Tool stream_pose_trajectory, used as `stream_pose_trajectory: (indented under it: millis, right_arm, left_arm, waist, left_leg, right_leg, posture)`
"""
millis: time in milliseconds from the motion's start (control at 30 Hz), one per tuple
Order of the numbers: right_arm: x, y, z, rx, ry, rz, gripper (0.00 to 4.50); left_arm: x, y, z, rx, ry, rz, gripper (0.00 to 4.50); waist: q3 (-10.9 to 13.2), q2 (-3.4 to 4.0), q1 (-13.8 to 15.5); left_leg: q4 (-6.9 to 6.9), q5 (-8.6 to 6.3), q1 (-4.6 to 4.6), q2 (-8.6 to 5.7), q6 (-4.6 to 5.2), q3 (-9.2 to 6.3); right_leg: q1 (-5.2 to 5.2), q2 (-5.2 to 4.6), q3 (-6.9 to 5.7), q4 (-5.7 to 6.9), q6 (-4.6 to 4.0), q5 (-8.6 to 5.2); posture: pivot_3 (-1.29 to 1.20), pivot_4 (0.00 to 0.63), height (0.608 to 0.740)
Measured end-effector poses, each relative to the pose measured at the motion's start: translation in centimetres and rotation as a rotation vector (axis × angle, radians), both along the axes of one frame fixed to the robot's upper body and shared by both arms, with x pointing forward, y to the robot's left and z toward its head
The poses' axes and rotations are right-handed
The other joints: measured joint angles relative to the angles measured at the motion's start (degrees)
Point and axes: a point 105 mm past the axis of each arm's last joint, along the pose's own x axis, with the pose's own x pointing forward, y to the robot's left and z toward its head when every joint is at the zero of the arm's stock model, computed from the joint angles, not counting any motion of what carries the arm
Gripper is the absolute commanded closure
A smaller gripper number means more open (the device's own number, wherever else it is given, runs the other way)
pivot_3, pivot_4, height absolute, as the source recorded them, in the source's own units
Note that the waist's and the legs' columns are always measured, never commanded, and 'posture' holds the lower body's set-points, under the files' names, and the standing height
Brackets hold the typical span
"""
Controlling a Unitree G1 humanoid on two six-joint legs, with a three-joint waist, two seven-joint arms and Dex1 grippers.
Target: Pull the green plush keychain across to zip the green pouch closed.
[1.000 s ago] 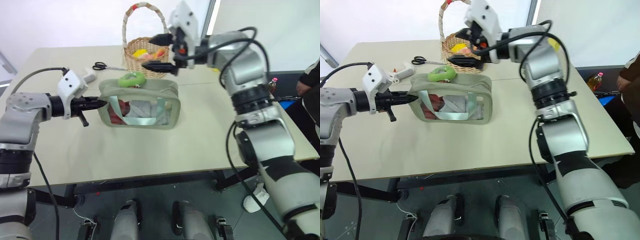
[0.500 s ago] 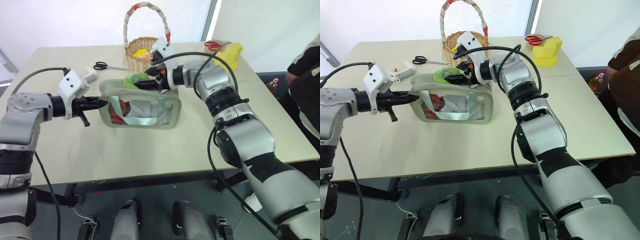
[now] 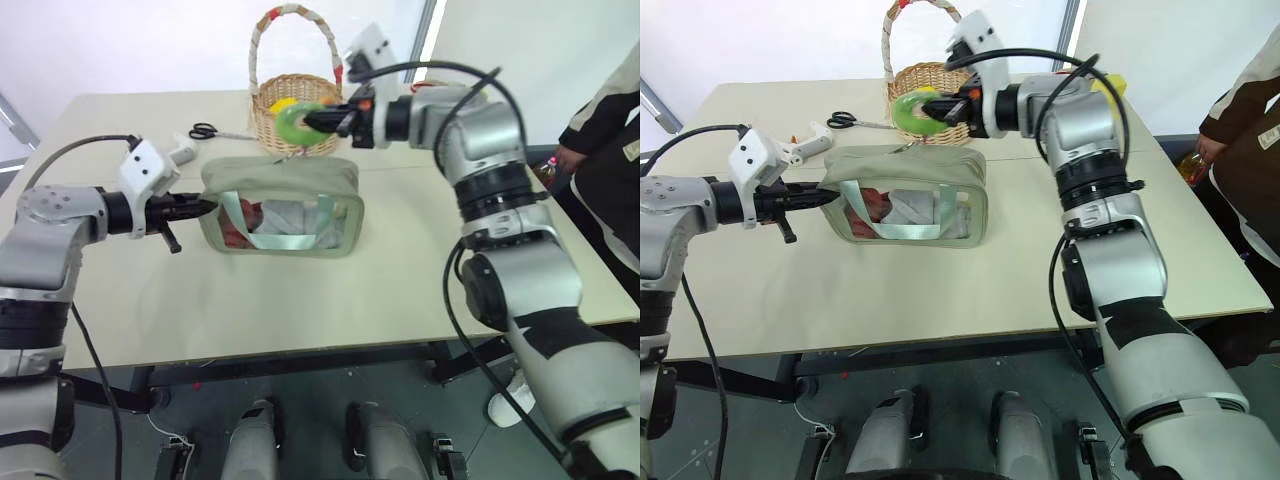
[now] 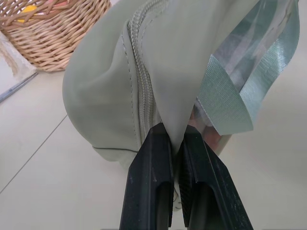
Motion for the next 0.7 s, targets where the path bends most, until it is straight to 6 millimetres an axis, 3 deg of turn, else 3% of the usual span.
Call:
stream_pose_trajectory:
  millis: [133,200,333,433,533,600,700]
  right_arm:
    - [0.9,-6.4,-0.1,-0.128,-0.155,-0.251,4.48]
    - [1.1,-9.4,-1.8,-0.251,-0.197,-0.356,4.48]
    - [1.2,-12.5,-6.6,-0.489,-0.256,-0.47,4.48]
    - [1.1,-13.0,-10.0,-0.423,-0.18,-0.541,4.48]
    - [0.9,-10.9,-16.1,-0.301,-0.021,-0.555,4.48]
    - [0.8,-9.2,-18.9,-0.224,0.072,-0.554,4.48]
    - [1.1,-7.7,-19.7,-0.154,0.096,-0.564,4.48]
  left_arm:
    - [0.0,-0.1,0.0,-0.002,0.002,-0.007,4.5]
    - [-0.1,-0.3,0.0,-0.006,0.003,-0.015,4.5]
    - [-0.1,-1.3,-0.2,-0.003,0.002,-0.054,4.5]
    - [0.0,-1.3,-0.2,-0.003,0.007,-0.052,4.5]
    - [0.1,-1.2,-0.3,-0.005,0.012,-0.046,4.5]
    - [0.2,-1.2,-0.3,-0.006,0.011,-0.042,4.5]
    - [0.3,-1.2,-0.3,-0.007,0.011,-0.041,4.5]
  waist:
    - [0.0,-0.01,0.15]
    - [0.0,-0.01,-0.05]
    - [0.01,0.01,-0.5]
    - [-0.01,-0.02,-0.64]
    - [-0.01,-0.02,-0.72]
    - [0.0,0.01,-0.69]
    - [0.0,0.01,-0.54]
  left_leg:
    - [-0.01,-0.01,-0.01,-0.03,0.0,0.01]
    - [-0.02,0.0,-0.02,-0.04,0.0,0.03]
    - [-0.04,0.02,0.03,-0.03,0.04,0.02]
    - [-0.04,0.09,0.13,-0.01,0.13,-0.04]
    - [-0.02,0.09,0.16,-0.01,0.14,-0.04]
    - [0.0,0.1,0.14,-0.02,0.15,-0.04]
    - [0.02,0.1,0.14,-0.01,0.15,-0.04]
  right_leg:
    - [0.03,-0.05,0.0,-0.1,0.0,-0.01]
    - [0.0,-0.07,0.02,-0.11,0.0,-0.01]
    - [-0.04,0.0,0.06,-0.03,0.01,-0.01]
    - [0.01,0.08,0.08,0.03,0.02,0.0]
    - [0.06,0.1,0.09,0.06,0.02,0.0]
    - [0.05,0.09,0.09,0.06,0.02,0.01]
    - [0.08,0.08,0.09,0.05,0.02,0.0]
  posture:
    - [0.0,0.15,0.74]
    - [0.0,0.15,0.74]
    - [0.0,0.15,0.74]
    - [0.0,0.15,0.74]
    - [0.0,0.15,0.74]
    - [0.0,0.15,0.74]
    - [0.0,0.15,0.74]
